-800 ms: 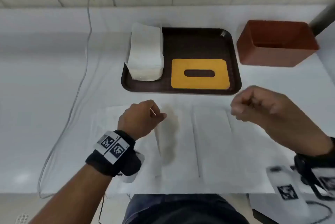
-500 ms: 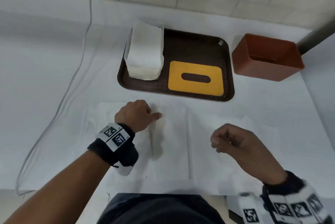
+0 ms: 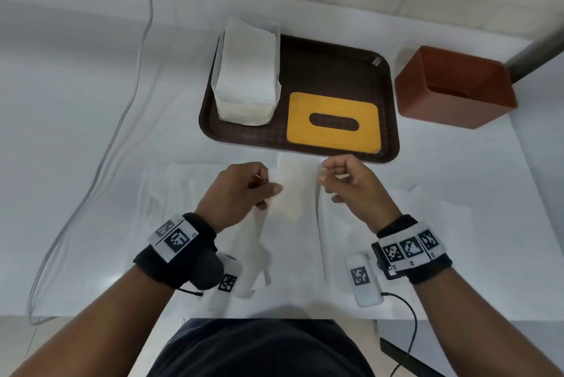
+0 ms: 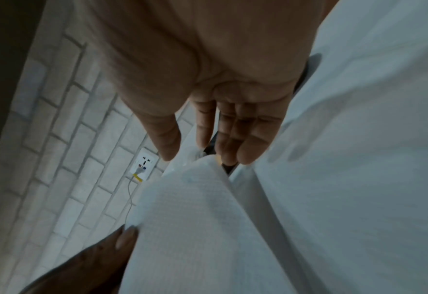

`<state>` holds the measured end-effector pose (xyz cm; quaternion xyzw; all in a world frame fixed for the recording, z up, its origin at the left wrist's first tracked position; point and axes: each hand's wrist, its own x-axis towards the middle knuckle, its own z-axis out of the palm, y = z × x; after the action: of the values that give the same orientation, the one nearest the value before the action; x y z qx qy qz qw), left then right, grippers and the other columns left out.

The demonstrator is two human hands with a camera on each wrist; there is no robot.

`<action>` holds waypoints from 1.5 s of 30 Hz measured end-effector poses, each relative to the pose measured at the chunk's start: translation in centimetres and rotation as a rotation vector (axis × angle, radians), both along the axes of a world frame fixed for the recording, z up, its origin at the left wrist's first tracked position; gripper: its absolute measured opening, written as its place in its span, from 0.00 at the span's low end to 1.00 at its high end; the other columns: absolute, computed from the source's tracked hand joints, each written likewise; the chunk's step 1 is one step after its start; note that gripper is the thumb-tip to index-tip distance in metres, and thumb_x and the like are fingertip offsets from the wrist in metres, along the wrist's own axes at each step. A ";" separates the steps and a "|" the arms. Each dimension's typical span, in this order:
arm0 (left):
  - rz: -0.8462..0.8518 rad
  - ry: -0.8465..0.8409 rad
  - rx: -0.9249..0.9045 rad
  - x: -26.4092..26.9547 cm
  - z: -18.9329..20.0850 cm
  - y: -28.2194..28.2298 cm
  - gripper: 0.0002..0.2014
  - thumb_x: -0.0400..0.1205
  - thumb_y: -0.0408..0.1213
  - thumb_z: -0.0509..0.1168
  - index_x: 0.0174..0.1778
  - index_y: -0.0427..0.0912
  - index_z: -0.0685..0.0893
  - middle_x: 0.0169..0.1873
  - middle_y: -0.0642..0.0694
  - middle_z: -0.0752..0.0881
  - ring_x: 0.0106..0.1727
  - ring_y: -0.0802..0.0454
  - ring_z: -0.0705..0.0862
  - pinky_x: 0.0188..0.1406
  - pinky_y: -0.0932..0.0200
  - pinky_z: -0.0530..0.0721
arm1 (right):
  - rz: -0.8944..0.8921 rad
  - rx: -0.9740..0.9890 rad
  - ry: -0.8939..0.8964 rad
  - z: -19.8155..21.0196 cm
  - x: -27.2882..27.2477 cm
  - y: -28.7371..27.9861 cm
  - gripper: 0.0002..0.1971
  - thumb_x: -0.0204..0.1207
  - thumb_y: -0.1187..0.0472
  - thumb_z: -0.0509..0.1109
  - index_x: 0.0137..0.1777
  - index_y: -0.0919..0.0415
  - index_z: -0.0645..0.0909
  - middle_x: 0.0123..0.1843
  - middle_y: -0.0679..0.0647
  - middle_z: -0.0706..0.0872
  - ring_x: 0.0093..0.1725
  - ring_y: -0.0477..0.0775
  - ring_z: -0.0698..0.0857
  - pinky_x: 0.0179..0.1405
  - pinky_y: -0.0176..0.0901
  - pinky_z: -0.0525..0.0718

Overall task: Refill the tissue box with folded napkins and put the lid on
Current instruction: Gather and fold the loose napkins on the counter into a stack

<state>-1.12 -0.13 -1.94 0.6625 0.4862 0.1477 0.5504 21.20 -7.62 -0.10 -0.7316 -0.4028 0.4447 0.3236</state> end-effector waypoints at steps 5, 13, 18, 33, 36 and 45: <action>0.015 -0.191 -0.124 -1.0 1.1 -0.5 0.19 0.82 0.42 0.73 0.48 0.27 0.77 0.33 0.44 0.84 0.38 0.56 0.87 0.37 0.56 0.84 | 0.010 -0.099 0.259 -0.5 0.4 -0.8 0.18 0.80 0.53 0.73 0.68 0.52 0.79 0.60 0.53 0.89 0.58 0.56 0.89 0.55 0.49 0.87; 0.182 -0.428 -0.397 -1.3 2.9 -1.1 0.13 0.80 0.31 0.73 0.54 0.39 0.77 0.40 0.42 0.91 0.43 0.46 0.90 0.44 0.49 0.88 | 0.048 0.017 0.357 -0.8 -1.1 -1.6 0.09 0.79 0.58 0.74 0.56 0.61 0.85 0.55 0.60 0.93 0.55 0.62 0.91 0.54 0.60 0.85; 0.038 -0.491 -0.443 -1.1 5.5 -2.7 0.22 0.81 0.31 0.73 0.72 0.42 0.82 0.62 0.41 0.91 0.61 0.42 0.90 0.57 0.45 0.90 | 0.069 0.191 0.299 1.4 -2.4 -2.0 0.13 0.78 0.46 0.72 0.53 0.56 0.84 0.52 0.61 0.90 0.54 0.67 0.88 0.54 0.68 0.85; 0.244 -0.557 -0.072 -3.4 6.5 -1.6 0.26 0.76 0.38 0.79 0.70 0.41 0.83 0.61 0.43 0.90 0.62 0.43 0.89 0.59 0.40 0.88 | 0.281 0.329 0.117 3.8 -7.1 0.2 0.19 0.81 0.53 0.72 0.70 0.55 0.79 0.61 0.50 0.91 0.60 0.50 0.89 0.59 0.63 0.87; 0.330 -0.556 -0.010 -3.6 7.0 -1.7 0.18 0.77 0.32 0.76 0.64 0.37 0.87 0.56 0.43 0.93 0.59 0.44 0.91 0.58 0.41 0.89 | 0.228 0.295 0.273 4.1 -8.2 0.8 0.21 0.78 0.56 0.77 0.69 0.49 0.78 0.62 0.47 0.90 0.61 0.46 0.88 0.60 0.53 0.89; 0.209 -0.589 0.307 -5.2 6.2 -2.8 0.13 0.78 0.30 0.75 0.58 0.32 0.87 0.51 0.45 0.93 0.55 0.48 0.92 0.50 0.57 0.89 | 0.199 0.489 0.463 3.6 -9.0 1.0 0.24 0.73 0.58 0.79 0.67 0.46 0.77 0.63 0.53 0.88 0.66 0.54 0.86 0.62 0.53 0.87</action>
<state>-6.36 -2.95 4.23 0.6130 0.3437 0.4595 0.5431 12.17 -6.64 3.53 -0.4695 -0.4826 0.5185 0.5272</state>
